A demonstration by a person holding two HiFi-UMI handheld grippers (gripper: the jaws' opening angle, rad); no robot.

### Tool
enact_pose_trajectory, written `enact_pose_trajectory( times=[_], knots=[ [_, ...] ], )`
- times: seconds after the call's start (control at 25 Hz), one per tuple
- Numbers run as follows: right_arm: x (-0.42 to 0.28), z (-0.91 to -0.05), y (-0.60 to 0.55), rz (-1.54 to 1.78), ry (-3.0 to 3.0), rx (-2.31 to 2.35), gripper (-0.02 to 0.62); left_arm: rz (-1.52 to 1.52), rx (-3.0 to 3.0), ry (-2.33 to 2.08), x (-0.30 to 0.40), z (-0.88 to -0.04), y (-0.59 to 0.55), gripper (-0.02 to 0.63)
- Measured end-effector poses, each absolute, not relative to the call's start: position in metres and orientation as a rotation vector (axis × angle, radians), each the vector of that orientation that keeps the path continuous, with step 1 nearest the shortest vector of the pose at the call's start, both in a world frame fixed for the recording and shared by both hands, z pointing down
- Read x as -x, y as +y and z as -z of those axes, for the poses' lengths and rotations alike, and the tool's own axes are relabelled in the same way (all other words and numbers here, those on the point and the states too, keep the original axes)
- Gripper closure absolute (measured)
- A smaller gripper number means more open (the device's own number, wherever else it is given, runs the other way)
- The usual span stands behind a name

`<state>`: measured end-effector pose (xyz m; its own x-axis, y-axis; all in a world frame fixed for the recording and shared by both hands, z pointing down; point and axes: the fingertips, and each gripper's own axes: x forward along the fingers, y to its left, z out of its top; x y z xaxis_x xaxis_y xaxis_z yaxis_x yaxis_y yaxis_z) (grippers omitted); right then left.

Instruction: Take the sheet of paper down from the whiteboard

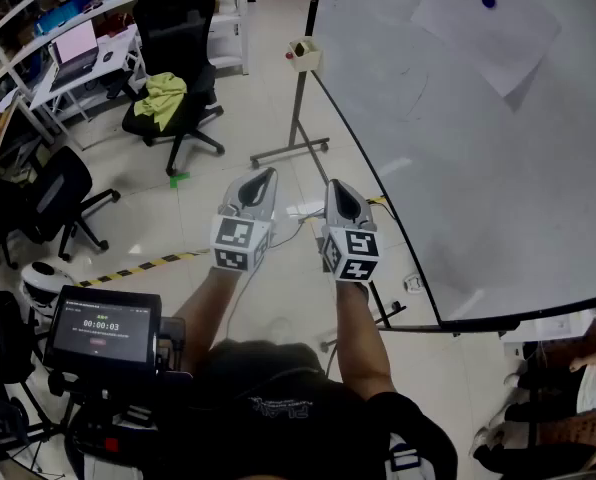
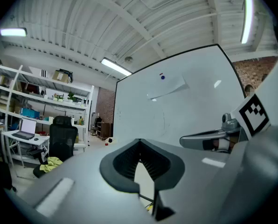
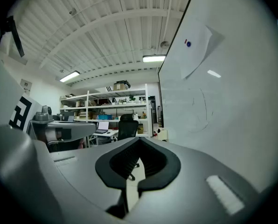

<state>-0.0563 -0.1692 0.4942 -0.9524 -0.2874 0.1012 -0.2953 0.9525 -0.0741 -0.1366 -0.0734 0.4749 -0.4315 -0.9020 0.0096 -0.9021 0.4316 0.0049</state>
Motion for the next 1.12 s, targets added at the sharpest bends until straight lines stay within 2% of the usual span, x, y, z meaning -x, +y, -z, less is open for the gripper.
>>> enact_pose_trajectory(
  times=[0.44, 0.72, 0.96, 1.12],
  knots=[
    [0.034, -0.476, -0.182, -0.134, -3.038, -0.568, 0.582, 0.009, -1.811, -2.592, 0.115, -0.455, -0.105, 0.604],
    [0.038, -0.449, -0.258, -0.186, -3.049, -0.747, 0.581, -0.003, -1.998, -2.565, 0.125, -0.427, -0.195, 0.604],
    [0.035, -0.396, -0.312, -0.045, -3.051, -0.963, 0.581, 0.176, -2.235, -2.468, 0.13, -0.372, -0.269, 0.604],
    [0.043, -0.37, -0.358, -0.035, -3.071, -1.096, 0.581, 0.171, -2.335, -2.482, 0.145, -0.335, -0.323, 0.604]
  ],
)
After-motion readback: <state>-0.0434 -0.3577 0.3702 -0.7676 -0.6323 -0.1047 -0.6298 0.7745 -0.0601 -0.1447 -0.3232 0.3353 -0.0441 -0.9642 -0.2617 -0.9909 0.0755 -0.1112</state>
